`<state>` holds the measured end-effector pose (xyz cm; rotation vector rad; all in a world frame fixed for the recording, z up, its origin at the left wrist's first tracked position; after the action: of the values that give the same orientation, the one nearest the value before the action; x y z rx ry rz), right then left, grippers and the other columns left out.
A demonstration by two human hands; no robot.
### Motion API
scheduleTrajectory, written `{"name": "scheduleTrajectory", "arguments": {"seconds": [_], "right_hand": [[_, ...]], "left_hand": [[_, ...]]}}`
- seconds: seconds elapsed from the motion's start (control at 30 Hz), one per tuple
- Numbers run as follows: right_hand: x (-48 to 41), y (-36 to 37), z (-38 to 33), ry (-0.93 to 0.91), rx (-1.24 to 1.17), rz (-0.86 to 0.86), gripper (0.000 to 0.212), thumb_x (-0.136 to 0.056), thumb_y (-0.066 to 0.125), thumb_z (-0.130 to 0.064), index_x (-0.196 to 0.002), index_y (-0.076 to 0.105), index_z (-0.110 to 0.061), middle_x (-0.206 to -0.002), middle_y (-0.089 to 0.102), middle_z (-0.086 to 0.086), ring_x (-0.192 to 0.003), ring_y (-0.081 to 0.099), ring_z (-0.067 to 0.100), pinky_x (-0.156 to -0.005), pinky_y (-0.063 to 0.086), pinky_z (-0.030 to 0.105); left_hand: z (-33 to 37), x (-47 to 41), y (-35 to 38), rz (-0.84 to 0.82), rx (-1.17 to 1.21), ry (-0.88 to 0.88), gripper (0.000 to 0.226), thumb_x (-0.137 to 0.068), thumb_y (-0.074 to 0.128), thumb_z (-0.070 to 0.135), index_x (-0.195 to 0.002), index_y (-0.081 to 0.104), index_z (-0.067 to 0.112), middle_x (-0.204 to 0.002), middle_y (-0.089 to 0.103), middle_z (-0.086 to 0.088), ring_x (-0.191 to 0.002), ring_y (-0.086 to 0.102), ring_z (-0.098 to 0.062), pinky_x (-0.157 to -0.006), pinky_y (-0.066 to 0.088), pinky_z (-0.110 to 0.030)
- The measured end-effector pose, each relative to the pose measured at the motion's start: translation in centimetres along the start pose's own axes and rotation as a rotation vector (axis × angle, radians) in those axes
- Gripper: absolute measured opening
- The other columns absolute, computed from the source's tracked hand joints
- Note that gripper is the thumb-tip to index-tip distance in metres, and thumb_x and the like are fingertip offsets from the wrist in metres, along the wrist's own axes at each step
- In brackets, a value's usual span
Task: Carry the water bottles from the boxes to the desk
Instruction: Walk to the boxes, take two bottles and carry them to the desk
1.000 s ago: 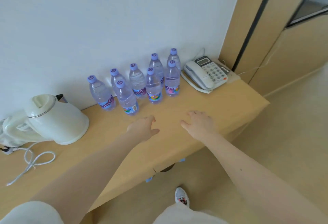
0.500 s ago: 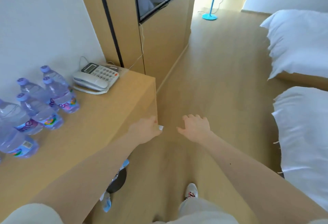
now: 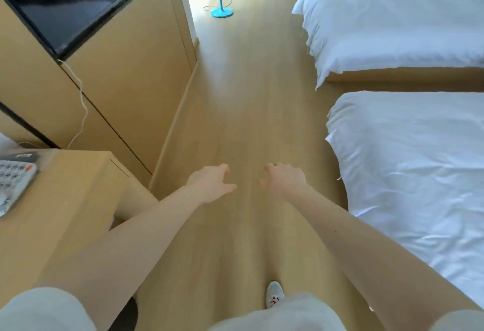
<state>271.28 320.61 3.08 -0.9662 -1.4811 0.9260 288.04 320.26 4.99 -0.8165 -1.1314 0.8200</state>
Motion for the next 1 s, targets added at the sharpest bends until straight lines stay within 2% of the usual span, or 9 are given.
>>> {"name": "scheduleTrajectory", "arguments": {"seconds": [0.17,0.43,0.73,1.0], "right_hand": [[-3.0,-1.3,7.5,0.048,-0.084,-0.002,0.053,-0.098,0.039,-0.053,-0.137,0.045,-0.017,-0.131,0.054,0.006,-0.121,0.05,0.027,-0.094,0.042,0.039],[-6.6,-2.1,13.7,0.108,-0.152,-0.008,0.05,-0.098,0.039,-0.052,-0.134,0.046,-0.019,-0.128,0.055,0.003,-0.118,0.051,0.025,-0.083,0.04,0.036],[-12.7,-4.0,16.5,0.196,-0.192,-0.039,0.049,-0.098,0.041,-0.051,-0.136,0.045,-0.02,-0.129,0.054,0.003,-0.117,0.052,0.023,-0.085,0.043,0.035],[-23.9,-9.2,15.9,0.245,-0.15,-0.054,0.049,-0.097,0.042,-0.048,-0.136,0.046,-0.019,-0.127,0.055,0.004,-0.114,0.053,0.023,-0.082,0.042,0.034]], "left_hand": [[6.9,-5.1,0.2,-0.065,-0.05,0.036,0.047,-0.095,0.05,0.05,-0.132,0.044,0.022,-0.126,0.058,0.0,-0.108,0.057,-0.02,-0.087,0.049,-0.036],[10.5,-10.5,0.2,-0.147,-0.081,0.042,0.047,-0.095,0.049,0.048,-0.133,0.044,0.02,-0.127,0.057,0.0,-0.108,0.057,-0.02,-0.089,0.049,-0.037],[12.5,-20.3,-2.6,-0.16,-0.107,0.123,0.048,-0.094,0.05,0.051,-0.133,0.044,0.022,-0.129,0.057,0.0,-0.112,0.056,-0.02,-0.089,0.048,-0.036],[9.4,-31.3,-9.0,-0.167,-0.06,0.165,0.048,-0.095,0.05,0.049,-0.134,0.044,0.021,-0.131,0.056,-0.001,-0.115,0.055,-0.021,-0.093,0.047,-0.037]]}}
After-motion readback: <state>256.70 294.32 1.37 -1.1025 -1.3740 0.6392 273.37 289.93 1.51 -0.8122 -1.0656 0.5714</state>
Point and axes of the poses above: each hand's wrist, its own x-axis away from the middle knuckle, its own y-axis out of the palm, z = x × y, the point moved 7 cm from there along -x, towards the middle knuckle
